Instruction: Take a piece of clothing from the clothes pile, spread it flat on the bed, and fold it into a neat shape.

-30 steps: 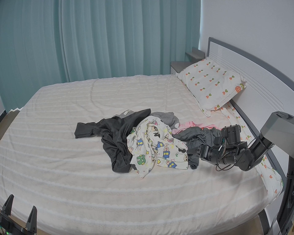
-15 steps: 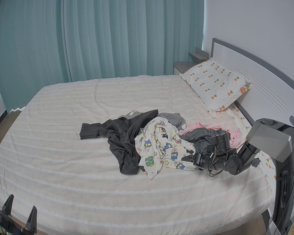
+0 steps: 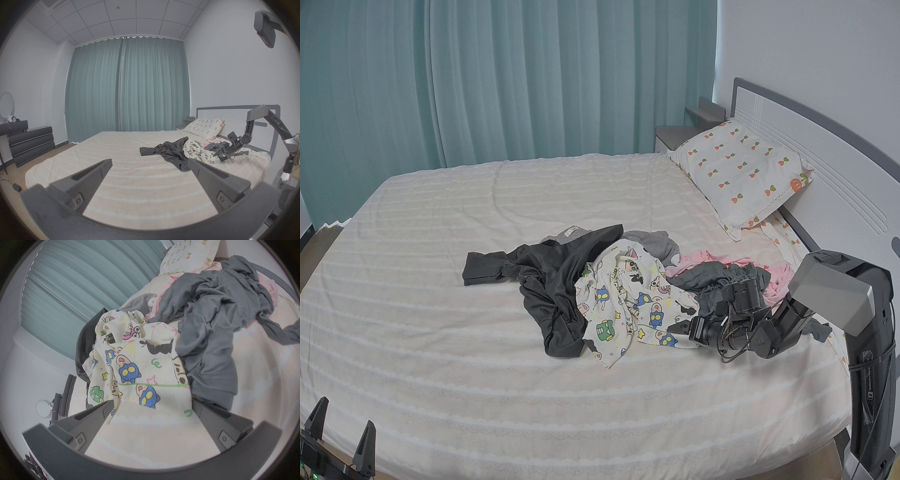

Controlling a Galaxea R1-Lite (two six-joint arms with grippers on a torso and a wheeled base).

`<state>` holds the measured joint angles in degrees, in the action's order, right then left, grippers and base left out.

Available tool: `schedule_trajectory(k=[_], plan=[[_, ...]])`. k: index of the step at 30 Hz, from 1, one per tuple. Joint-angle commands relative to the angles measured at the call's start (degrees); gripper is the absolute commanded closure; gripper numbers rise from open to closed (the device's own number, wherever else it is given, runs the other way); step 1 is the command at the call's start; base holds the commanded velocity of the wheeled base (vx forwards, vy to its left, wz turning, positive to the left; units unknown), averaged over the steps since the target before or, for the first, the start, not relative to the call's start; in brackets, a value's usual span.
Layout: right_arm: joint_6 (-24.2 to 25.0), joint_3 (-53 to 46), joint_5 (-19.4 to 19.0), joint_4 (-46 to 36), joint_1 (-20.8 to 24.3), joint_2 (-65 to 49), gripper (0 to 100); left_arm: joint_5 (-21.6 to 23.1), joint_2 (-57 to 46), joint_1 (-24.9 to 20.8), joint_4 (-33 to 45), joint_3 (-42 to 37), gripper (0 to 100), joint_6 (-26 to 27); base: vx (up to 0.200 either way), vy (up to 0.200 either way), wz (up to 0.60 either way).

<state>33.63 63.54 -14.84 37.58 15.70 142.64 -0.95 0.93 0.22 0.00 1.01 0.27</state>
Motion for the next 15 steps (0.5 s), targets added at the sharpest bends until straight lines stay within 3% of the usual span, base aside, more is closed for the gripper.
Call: schedule_trajectory(k=[1, 8, 12, 13, 15], plan=[[-0.06, 4.93, -0.02, -4.19, -0.58, 1.67, 0, -0.02, -0.49, 0.04, 0.00, -0.92, 0, 0.00, 0.000, 0.000, 0.00], [-0.32, 8.71, -0.37, -6.56, -0.50, 3.26, 0, -0.02, -0.49, 0.04, 0.00, -0.92, 0, 0.00, 0.000, 0.000, 0.00], [-0.32, 12.49, -1.07, -12.01, 0.65, 3.87, 0, -0.02, -0.49, 0.04, 0.00, -0.92, 0, 0.08, 0.000, 0.000, 0.00], [-0.24, 13.54, -1.16, -13.24, 0.65, 4.05, 100, -0.02, -0.49, -0.04, 0.00, -0.92, 0, 0.08, 0.000, 0.000, 0.00], [-0.06, 14.33, -1.07, -14.29, 0.65, 4.14, 100, -0.02, -0.49, 0.04, 0.00, -0.92, 0, 0.08, 0.000, 0.000, 0.00]])
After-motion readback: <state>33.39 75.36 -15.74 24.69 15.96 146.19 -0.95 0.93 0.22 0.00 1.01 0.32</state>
